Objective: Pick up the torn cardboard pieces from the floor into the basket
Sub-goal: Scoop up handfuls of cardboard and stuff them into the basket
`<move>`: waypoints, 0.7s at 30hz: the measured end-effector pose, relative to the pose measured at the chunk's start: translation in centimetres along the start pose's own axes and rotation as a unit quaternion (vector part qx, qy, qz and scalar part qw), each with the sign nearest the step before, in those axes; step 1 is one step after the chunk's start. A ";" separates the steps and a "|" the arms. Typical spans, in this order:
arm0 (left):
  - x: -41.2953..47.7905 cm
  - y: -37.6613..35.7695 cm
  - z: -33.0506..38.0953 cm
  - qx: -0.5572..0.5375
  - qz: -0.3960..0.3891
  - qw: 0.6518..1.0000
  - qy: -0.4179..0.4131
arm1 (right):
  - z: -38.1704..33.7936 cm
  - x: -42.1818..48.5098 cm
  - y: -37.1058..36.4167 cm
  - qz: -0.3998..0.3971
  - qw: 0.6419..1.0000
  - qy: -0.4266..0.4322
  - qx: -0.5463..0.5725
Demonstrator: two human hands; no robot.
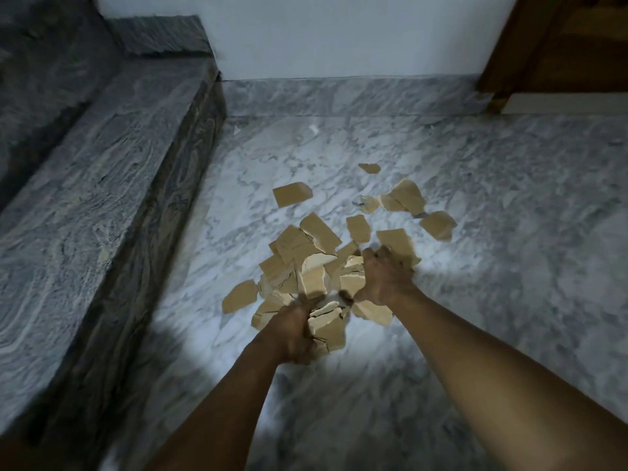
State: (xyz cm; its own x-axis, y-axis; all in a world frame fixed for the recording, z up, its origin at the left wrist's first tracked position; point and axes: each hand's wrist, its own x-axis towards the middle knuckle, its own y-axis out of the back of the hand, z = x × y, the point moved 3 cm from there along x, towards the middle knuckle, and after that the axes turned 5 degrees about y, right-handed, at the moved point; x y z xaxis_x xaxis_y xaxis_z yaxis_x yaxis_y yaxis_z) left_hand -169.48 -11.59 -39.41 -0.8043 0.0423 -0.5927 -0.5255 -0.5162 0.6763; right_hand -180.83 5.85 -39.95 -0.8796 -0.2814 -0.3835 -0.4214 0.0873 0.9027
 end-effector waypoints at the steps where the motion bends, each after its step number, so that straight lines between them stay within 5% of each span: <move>1: -0.1 0.2 0.1 -0.031 -0.012 0.999 -0.014 | 0.1 -0.1 -0.1 -0.006 1.000 0.006 0.011; 5: 0.1 1.8 -0.7 -0.193 -0.014 0.981 -0.012 | 2.8 -0.2 2.2 -0.009 0.975 -0.028 0.222; 7: 0.5 3.9 -1.5 -0.156 0.021 0.988 0.003 | 4.6 0.2 4.6 0.011 0.973 -0.051 0.227; 11: 0.4 6.6 -4.9 -0.091 0.083 0.988 0.090 | 4.3 0.0 6.7 -0.053 0.975 -0.061 0.208; 15: -1.0 5.2 -6.7 -0.087 0.103 0.987 0.089 | 0.8 -0.7 1.5 -0.117 0.978 -0.035 0.169; 21: -1.6 4.8 -9.4 -0.149 0.088 0.974 0.149 | -2.3 -2.6 -2.3 -0.046 0.998 -0.031 -0.021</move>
State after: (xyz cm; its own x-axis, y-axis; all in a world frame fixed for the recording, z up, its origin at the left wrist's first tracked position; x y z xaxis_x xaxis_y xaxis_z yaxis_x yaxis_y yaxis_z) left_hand -168.09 -22.17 -39.35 -0.7357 -0.2962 -0.6091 -0.2466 -0.7205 0.6481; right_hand -177.08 4.20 -40.57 -0.8503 -0.2265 -0.4751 -0.4924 0.0233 0.8701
